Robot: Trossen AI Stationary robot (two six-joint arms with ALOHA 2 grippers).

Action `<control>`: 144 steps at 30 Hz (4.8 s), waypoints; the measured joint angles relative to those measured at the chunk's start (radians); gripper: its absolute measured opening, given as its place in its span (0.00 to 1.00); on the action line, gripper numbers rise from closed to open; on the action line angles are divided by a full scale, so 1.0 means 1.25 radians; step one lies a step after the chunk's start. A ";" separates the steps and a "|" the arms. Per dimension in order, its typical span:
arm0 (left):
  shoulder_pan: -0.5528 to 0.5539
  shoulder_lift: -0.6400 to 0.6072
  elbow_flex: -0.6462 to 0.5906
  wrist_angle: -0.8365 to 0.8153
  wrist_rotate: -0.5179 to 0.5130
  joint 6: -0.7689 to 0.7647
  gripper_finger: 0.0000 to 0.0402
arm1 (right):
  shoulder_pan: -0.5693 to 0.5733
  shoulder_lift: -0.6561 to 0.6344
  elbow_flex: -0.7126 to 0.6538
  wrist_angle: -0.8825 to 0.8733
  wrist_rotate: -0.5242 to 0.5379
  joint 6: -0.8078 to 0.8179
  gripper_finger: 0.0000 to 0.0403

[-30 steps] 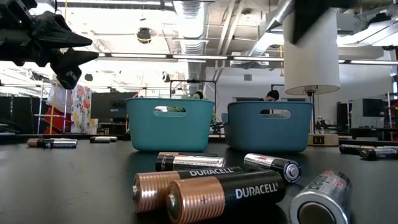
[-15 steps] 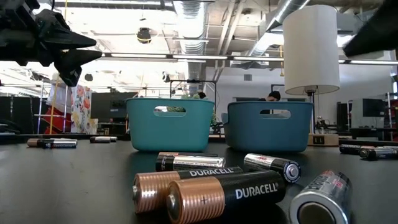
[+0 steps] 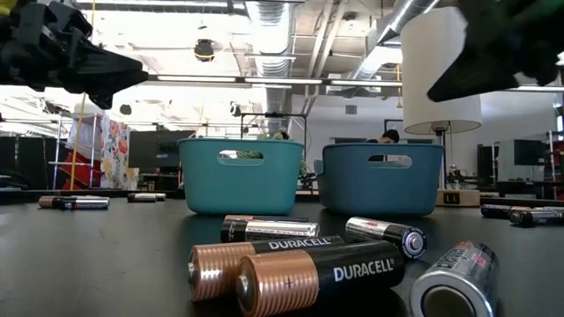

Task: Sort batteries
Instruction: Put the black battery into the green bin

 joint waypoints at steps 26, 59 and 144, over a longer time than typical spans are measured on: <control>0.194 0.613 0.676 -0.512 -0.292 0.058 0.30 | -0.053 -0.158 -0.198 0.056 0.036 0.012 0.15; 0.850 1.367 0.854 -0.638 0.150 0.457 0.20 | 0.082 -0.203 -0.204 0.309 0.054 -0.201 0.15; 0.450 0.962 0.780 -0.584 0.214 0.397 0.09 | 0.082 -0.202 -0.204 0.305 0.034 -0.222 0.15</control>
